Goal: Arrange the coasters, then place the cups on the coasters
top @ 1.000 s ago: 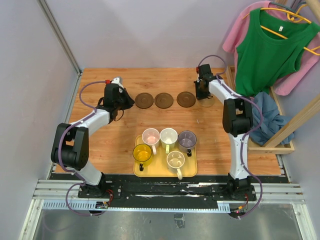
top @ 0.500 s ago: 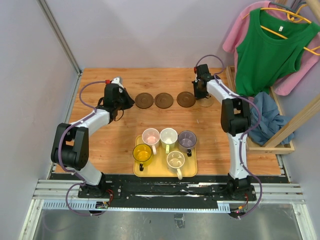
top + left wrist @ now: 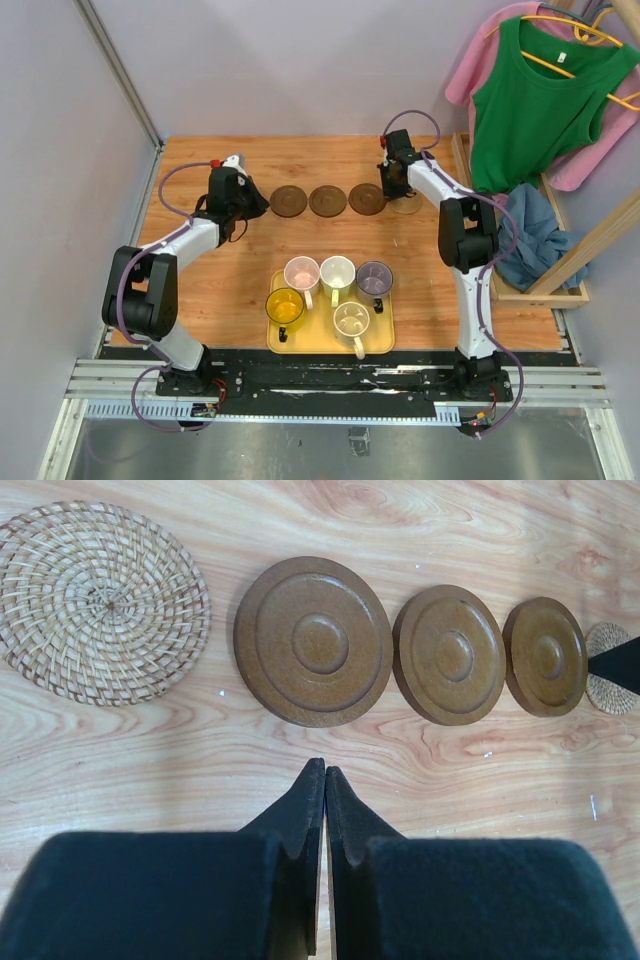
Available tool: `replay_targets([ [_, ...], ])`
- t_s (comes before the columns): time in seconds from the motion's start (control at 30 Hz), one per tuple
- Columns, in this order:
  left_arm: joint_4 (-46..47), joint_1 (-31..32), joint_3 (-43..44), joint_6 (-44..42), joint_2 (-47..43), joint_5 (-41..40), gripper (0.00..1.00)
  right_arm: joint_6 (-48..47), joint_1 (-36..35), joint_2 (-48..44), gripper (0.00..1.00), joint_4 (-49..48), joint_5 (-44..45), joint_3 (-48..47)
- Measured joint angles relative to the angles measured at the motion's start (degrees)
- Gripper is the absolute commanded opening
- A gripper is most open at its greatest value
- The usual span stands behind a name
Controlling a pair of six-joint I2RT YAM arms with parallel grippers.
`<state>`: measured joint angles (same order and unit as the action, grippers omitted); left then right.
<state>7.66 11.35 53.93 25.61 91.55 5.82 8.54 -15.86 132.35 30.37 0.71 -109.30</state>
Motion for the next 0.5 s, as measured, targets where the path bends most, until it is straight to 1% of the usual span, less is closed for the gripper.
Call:
replay_targets([
  [0.33, 0.0, 0.0, 0.0, 0.0, 0.0, 0.28, 0.05, 0.09, 0.0, 0.0, 0.07, 0.37, 3.65, 0.0],
  [0.5, 0.0, 0.0, 0.0, 0.0, 0.0, 0.31, 0.05, 0.11, 0.04, 0.0, 0.07, 0.44, 3.85, 0.0],
])
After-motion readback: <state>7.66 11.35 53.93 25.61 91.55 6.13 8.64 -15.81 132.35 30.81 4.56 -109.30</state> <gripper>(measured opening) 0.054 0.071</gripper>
